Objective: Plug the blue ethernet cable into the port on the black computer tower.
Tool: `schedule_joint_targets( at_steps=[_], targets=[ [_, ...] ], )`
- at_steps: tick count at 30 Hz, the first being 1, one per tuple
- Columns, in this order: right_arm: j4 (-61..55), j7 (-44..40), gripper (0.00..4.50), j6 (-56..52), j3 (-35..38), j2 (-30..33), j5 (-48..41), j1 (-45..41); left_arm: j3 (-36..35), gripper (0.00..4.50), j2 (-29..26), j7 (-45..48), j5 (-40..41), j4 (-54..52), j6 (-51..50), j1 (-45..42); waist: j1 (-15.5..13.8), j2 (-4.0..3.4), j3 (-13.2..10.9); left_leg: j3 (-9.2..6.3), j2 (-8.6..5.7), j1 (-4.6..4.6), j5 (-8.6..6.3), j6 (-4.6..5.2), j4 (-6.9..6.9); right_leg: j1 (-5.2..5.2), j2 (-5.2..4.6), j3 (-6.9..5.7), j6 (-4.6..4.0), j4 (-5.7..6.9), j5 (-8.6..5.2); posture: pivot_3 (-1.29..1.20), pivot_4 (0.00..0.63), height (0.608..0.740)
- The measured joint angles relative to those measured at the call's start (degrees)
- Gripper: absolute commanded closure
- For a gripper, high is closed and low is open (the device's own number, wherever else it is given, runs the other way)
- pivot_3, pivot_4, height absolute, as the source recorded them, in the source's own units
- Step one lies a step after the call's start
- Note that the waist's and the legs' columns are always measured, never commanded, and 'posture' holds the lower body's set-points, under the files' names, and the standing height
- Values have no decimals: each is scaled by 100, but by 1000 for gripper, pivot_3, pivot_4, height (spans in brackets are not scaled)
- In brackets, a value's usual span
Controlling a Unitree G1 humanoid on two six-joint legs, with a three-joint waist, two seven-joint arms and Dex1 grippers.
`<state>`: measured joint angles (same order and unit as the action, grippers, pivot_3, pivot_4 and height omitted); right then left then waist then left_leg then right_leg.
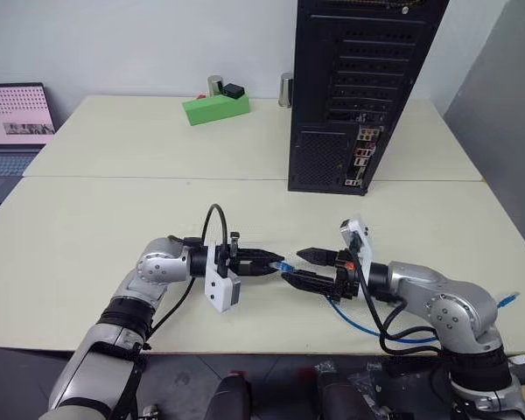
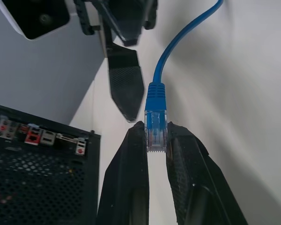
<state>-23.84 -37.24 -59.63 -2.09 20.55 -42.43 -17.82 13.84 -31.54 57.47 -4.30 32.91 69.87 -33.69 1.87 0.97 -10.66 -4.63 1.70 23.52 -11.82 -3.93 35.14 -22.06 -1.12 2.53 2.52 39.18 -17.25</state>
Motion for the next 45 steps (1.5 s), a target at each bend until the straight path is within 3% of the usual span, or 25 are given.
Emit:
schedule_joint_targets(
  at_steps=[6,9,28,40,42,45],
  targets=[
    [52,30,0,-1,-20,-61,-62,28,64,4231,-22,-403,-238,147,163,-71,5,0,0,-1,0,0,0,0,0,0,1,-1,0,1,0,0,150,740],
    [68,75,446,-1,-20,-95,-114,27,156,4231,-69,-567,-315,179,202,-97,5,0,0,-1,0,0,0,0,0,0,1,-1,0,1,0,0,150,740],
    [217,115,4403,2,-8,-147,-197,-40,406,4231,-230,-1271,-595,219,335,-174,5,0,0,-1,0,0,0,0,0,0,1,-1,0,1,0,0,150,740],
    [349,105,4484,-28,20,-71,-398,-106,499,4231,-275,-1560,-692,201,327,-164,5,0,0,0,0,0,0,0,0,0,0,-1,0,1,0,0,150,740],
    [371,105,4485,-65,24,-38,-434,-130,524,3531,-276,-1579,-687,163,267,-146,5,0,0,0,0,0,0,0,0,0,1,-1,0,2,0,0,150,740],
    [373,102,4486,-87,30,-14,-493,-130,595,2983,-298,-1557,-579,144,130,-72,8,-1,0,0,0,-1,0,0,0,0,1,0,0,2,0,0,150,740]
  ],
)
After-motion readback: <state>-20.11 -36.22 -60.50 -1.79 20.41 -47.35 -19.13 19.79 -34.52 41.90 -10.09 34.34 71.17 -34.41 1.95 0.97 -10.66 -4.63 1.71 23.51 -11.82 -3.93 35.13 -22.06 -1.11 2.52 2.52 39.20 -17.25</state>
